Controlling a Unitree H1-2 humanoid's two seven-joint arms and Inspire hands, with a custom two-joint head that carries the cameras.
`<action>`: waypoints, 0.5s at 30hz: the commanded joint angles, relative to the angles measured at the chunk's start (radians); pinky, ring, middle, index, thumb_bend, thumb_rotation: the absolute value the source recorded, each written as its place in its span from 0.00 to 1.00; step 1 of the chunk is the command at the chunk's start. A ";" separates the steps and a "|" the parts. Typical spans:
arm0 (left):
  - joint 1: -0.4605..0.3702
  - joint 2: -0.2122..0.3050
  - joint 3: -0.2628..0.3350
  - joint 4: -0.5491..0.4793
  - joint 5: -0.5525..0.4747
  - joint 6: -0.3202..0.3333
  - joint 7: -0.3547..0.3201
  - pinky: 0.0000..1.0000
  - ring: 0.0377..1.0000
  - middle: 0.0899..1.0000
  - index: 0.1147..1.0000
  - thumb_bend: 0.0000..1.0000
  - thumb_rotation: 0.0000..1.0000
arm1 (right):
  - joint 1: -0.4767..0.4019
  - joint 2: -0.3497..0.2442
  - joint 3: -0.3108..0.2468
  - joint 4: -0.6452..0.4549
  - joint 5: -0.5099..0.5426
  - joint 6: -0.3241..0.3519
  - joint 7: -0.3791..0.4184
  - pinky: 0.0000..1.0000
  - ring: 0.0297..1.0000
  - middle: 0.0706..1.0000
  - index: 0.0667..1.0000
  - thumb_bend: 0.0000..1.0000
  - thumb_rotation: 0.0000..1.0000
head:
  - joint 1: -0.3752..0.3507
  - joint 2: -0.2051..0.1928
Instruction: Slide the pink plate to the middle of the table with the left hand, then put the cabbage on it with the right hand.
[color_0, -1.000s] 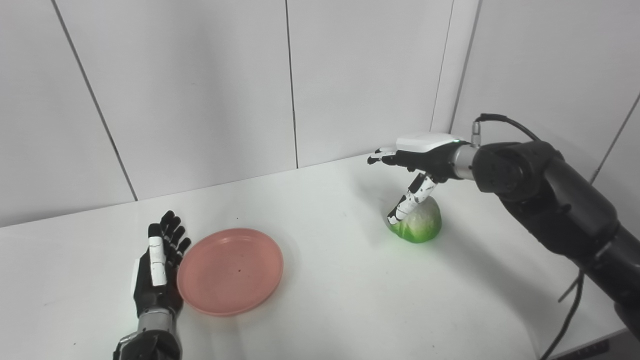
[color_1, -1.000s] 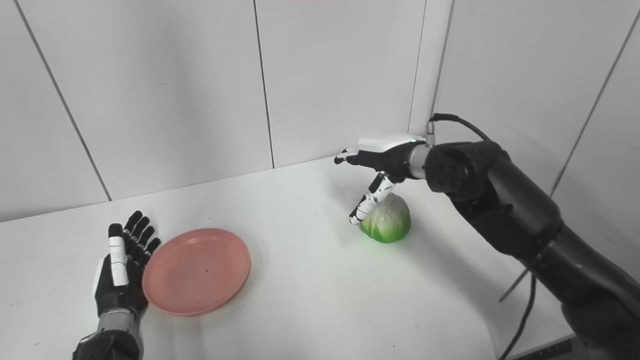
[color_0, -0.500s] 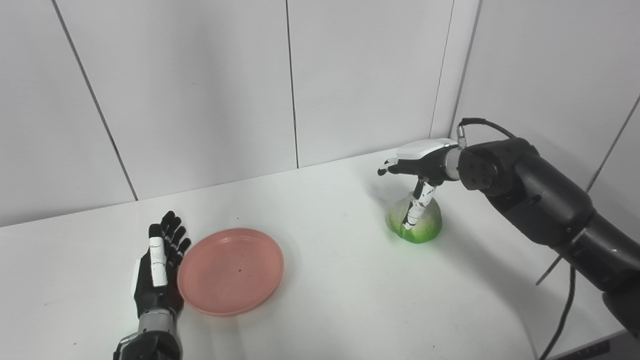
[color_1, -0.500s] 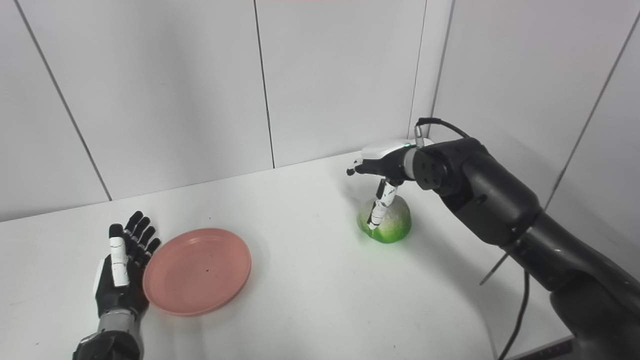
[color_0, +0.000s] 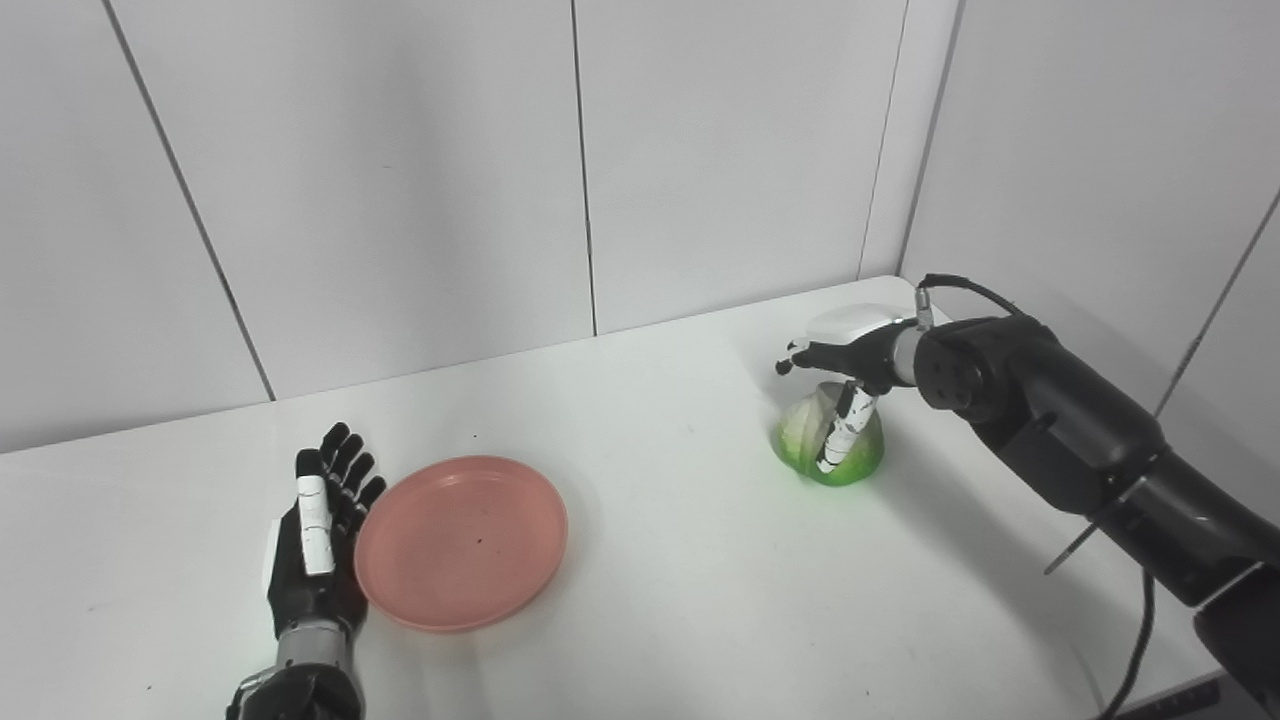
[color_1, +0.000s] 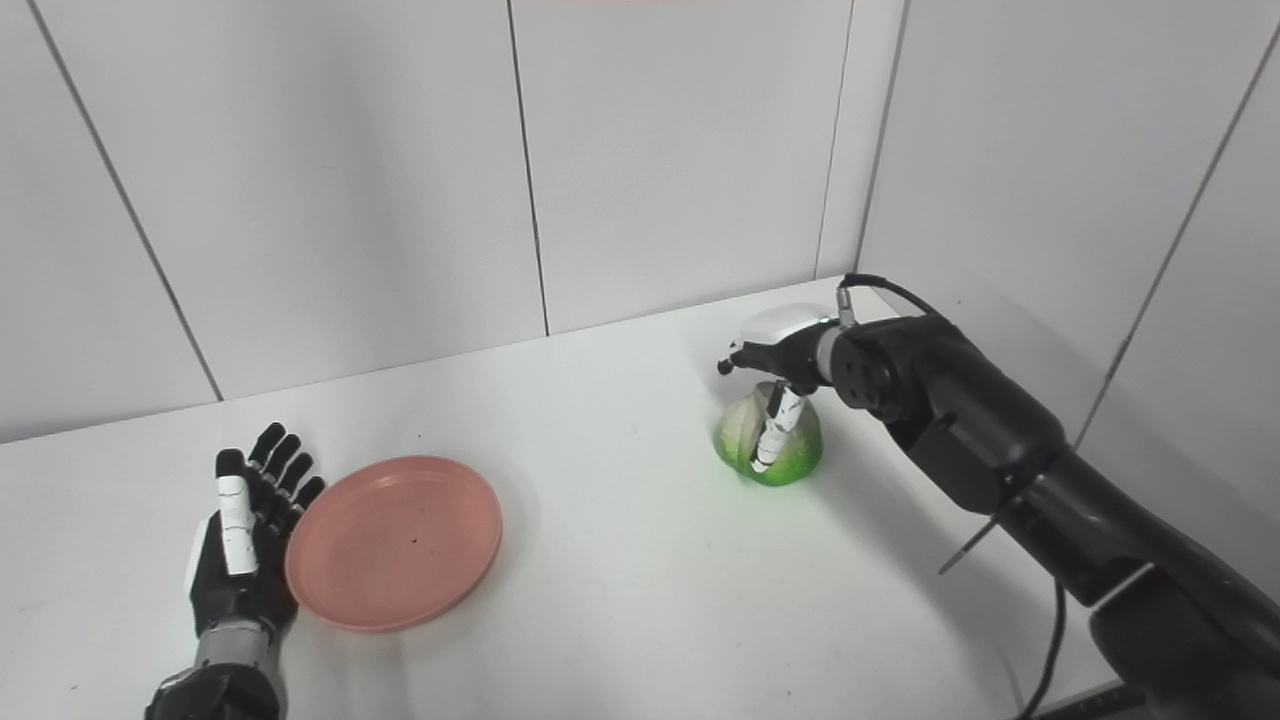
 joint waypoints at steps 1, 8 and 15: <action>0.003 -0.001 -0.005 -0.012 -0.002 0.005 -0.009 0.91 0.94 0.93 0.87 0.94 0.89 | -0.029 -0.014 -0.027 0.003 -0.005 -0.023 -0.045 0.80 0.97 0.97 0.88 1.00 0.34 | 0.000 -0.001; 0.004 -0.001 -0.005 -0.009 -0.003 0.007 -0.008 0.90 0.94 0.92 0.86 0.95 0.88 | 0.021 0.009 -0.070 0.037 0.062 -0.087 -0.144 0.72 0.87 0.92 0.82 1.00 0.31 | 0.003 0.004; 0.003 0.000 -0.007 -0.009 0.001 0.007 -0.008 0.88 0.94 0.92 0.85 0.96 0.89 | 0.019 0.018 -0.043 0.065 0.075 -0.066 -0.089 0.68 0.84 0.89 0.82 1.00 0.31 | 0.004 0.006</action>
